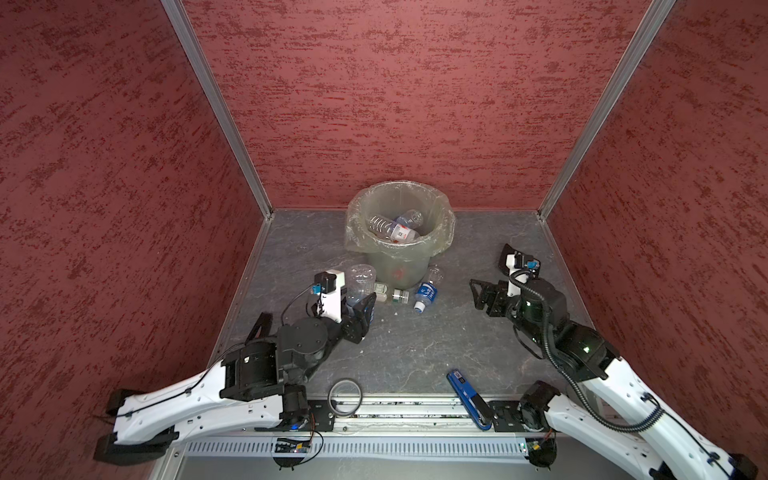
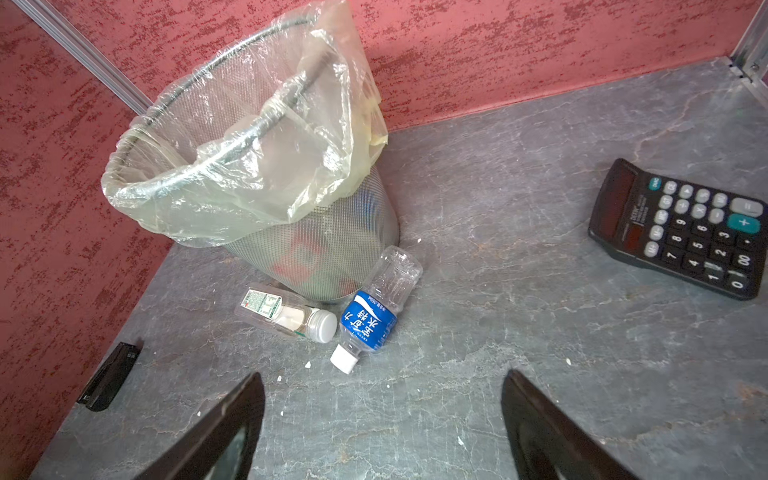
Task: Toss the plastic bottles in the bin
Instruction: 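Lift the Pocari bottle with the left gripper up over the bin, then open the left gripper to drop the Pocari bottle into the bin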
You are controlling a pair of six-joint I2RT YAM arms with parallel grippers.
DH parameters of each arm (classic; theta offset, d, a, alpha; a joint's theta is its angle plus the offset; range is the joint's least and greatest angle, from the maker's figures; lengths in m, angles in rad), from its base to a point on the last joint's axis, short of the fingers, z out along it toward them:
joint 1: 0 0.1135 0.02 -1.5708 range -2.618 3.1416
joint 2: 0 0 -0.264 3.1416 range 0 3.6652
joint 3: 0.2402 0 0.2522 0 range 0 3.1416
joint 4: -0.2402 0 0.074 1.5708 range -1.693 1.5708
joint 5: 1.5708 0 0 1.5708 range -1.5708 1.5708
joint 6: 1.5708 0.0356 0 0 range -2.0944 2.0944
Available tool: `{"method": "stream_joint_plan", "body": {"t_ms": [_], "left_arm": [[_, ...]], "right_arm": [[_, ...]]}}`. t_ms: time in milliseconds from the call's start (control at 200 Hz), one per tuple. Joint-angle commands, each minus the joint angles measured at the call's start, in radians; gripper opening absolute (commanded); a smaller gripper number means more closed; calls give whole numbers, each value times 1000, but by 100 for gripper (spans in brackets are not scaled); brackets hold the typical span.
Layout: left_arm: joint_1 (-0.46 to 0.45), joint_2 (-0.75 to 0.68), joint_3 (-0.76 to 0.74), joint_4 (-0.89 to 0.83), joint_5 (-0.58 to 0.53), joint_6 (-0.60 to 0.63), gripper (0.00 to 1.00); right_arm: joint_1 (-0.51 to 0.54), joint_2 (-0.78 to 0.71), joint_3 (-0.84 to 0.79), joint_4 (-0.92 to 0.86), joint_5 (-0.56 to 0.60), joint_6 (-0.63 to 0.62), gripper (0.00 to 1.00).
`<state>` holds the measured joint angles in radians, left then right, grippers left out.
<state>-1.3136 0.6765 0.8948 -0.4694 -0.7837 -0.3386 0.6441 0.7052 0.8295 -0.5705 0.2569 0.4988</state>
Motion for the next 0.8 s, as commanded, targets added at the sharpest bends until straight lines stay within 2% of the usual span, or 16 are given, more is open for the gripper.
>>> {"method": "stream_joint_plan", "body": {"t_ms": [0, 150, 260, 421, 501, 581, 616, 706, 756, 792], "left_arm": [[-45, 64, 49, 107, -163, 162, 60], [-38, 116, 90, 219, -154, 282, 60], [23, 165, 154, 255, -106, 342, 60], [267, 261, 280, 229, 138, 317, 61], [444, 354, 374, 208, 352, 267, 63], [613, 523, 519, 199, 540, 227, 64], [667, 615, 610, 182, 598, 217, 66], [782, 849, 867, 84, 773, 152, 80], [813, 947, 981, 35, 831, 128, 99], [824, 1000, 1047, -6, 832, 117, 100]], "right_arm": [[-1, -18, -9, -11, 15, 21, 90], [-2, -26, -3, -20, 23, 15, 90], [-2, -30, -1, -21, 23, 13, 91], [-1, -29, 1, -18, 23, 12, 91], [-1, -29, 3, -15, 23, 12, 91], [-2, -26, 4, -10, 20, 14, 91], [-1, -22, 5, -4, 18, 14, 91], [-2, -13, 13, -5, 15, 15, 91], [-1, -17, 20, -12, 20, 18, 91], [-1, -25, 23, -22, 24, 20, 91]]}}
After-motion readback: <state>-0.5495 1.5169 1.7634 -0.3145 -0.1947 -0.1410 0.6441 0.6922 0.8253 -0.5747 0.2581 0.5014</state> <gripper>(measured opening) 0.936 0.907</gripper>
